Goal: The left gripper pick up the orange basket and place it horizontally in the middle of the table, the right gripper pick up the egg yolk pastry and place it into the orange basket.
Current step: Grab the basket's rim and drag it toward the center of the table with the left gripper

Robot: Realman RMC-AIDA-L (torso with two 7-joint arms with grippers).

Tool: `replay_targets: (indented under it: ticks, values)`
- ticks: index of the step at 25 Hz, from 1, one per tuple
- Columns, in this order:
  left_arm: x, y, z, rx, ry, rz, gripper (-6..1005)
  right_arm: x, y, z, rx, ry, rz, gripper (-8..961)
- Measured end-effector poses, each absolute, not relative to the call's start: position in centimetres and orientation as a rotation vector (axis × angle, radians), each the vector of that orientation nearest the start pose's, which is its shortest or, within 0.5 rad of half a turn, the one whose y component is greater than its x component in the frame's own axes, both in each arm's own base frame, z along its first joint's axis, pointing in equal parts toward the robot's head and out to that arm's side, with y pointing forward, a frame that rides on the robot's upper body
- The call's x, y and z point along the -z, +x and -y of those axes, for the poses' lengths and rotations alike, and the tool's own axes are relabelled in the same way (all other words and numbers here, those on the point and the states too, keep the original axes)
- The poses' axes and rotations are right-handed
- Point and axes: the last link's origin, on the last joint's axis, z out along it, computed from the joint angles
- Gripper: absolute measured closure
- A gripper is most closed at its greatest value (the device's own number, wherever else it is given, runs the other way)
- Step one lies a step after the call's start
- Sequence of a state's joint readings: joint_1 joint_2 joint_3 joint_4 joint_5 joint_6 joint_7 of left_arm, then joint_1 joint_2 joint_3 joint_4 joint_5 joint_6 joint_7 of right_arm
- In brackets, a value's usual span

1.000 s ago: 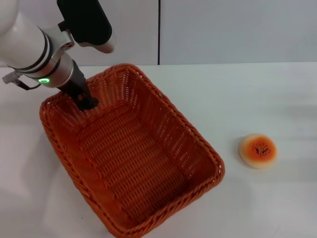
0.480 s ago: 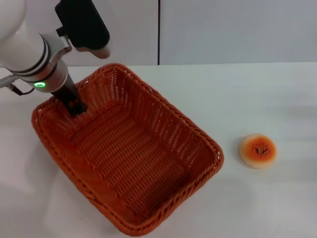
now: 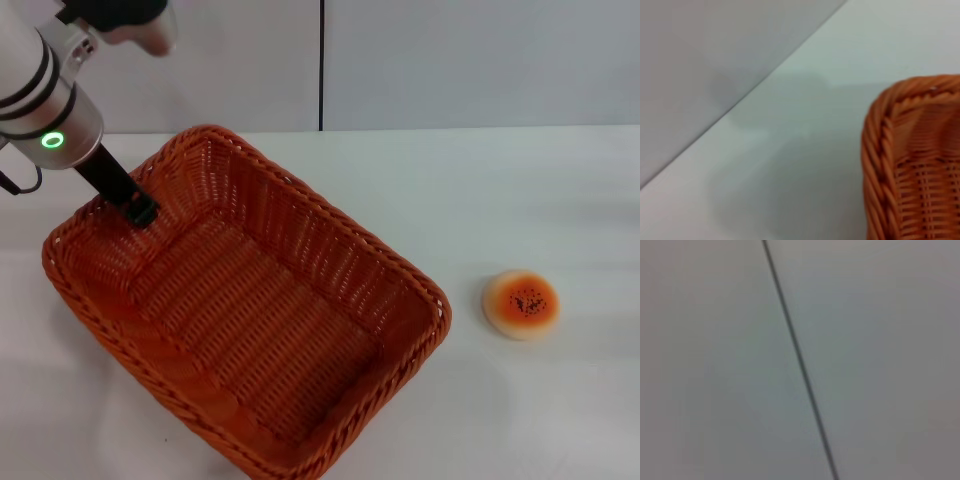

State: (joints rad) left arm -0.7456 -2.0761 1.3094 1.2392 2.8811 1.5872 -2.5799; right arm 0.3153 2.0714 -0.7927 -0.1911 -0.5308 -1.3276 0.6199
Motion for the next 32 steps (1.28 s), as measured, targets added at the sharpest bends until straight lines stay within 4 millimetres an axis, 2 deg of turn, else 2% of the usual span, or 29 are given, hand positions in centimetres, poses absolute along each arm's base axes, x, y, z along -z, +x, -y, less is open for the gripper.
replay_targets:
  ticks: [7,13,14,18,26,32]
  values:
    - [-3.4,-18.4,-39.2,-0.618,-2.240,1.162,824,-11.5,37.7,-31.0,-0.946,-1.217,-0.564,482]
    - [-4.0,-18.8,-39.2,-0.553,-2.153,1.368,827,-15.2,39.0,-32.9,-0.901,-1.149,-0.594,482]
    - [-4.3,-19.1,-39.3,-0.517,-2.138,1.442,828,-15.6,39.0,-33.1,-0.899,-1.146,-0.590,482]
    - [-4.8,-19.9,-39.6,-0.459,-2.104,1.560,830,-16.6,38.9,-33.4,-0.899,-1.144,-0.562,482]
    - [-6.7,-20.9,-40.3,-0.270,-2.020,1.707,833,-17.5,39.2,-33.3,-0.887,-1.143,-0.551,483]
    - [-6.3,-21.8,-39.4,-0.303,-2.017,1.782,832,-18.0,39.3,-33.4,-0.881,-1.143,-0.545,483]
